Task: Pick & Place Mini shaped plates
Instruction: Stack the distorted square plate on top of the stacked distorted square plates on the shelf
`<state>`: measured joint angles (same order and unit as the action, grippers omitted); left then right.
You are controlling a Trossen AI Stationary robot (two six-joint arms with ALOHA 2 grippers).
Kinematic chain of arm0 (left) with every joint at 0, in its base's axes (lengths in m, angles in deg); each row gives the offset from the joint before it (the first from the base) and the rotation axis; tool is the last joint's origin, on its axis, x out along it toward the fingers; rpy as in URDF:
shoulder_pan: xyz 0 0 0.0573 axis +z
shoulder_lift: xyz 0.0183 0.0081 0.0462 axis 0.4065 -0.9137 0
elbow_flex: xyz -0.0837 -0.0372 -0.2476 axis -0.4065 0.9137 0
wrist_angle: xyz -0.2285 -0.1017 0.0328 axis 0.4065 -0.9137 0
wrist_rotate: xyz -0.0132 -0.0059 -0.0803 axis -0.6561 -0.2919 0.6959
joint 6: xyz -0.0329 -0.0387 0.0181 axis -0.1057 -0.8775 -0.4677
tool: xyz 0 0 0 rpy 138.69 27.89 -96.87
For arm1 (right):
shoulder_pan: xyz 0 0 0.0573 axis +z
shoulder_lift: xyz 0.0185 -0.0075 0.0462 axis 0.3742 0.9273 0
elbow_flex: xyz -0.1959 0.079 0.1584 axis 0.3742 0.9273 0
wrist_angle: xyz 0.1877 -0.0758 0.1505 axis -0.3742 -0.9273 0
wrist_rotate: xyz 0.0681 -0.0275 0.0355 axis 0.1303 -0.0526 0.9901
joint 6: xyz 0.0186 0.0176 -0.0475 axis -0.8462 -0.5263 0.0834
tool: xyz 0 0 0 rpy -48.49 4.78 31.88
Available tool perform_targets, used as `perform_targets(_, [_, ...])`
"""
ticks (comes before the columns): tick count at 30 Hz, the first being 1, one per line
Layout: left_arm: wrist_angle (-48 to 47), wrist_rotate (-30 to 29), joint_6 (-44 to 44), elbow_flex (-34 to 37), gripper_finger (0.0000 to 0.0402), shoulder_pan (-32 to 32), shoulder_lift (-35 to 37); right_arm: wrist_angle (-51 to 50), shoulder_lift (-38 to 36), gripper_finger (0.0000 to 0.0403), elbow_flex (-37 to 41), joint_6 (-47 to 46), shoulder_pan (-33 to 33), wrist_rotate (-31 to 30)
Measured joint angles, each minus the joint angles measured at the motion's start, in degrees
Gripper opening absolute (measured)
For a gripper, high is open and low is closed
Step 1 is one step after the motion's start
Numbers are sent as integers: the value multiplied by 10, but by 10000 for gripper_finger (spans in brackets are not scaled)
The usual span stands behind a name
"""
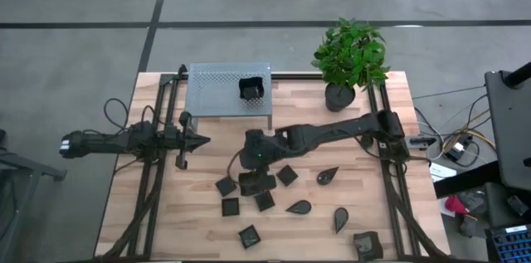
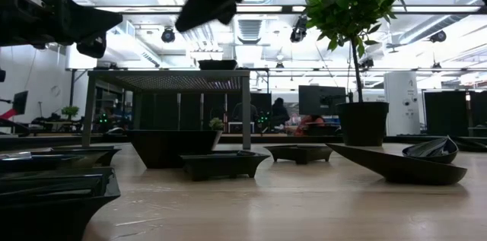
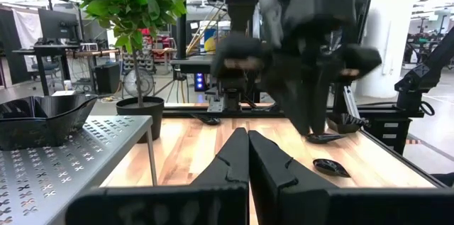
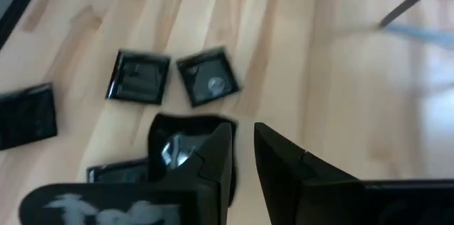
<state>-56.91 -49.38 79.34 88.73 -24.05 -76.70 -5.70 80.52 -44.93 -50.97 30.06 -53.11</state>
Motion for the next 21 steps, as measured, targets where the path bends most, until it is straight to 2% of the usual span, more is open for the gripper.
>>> perform_targets(12, [0, 0, 0, 0, 0, 0, 0, 34, 1, 59, 46, -53, 27, 0])
perform_targets(21, [0, 0, 0, 0, 0, 0, 0, 62, 1, 59, 55, -33, 74, -1])
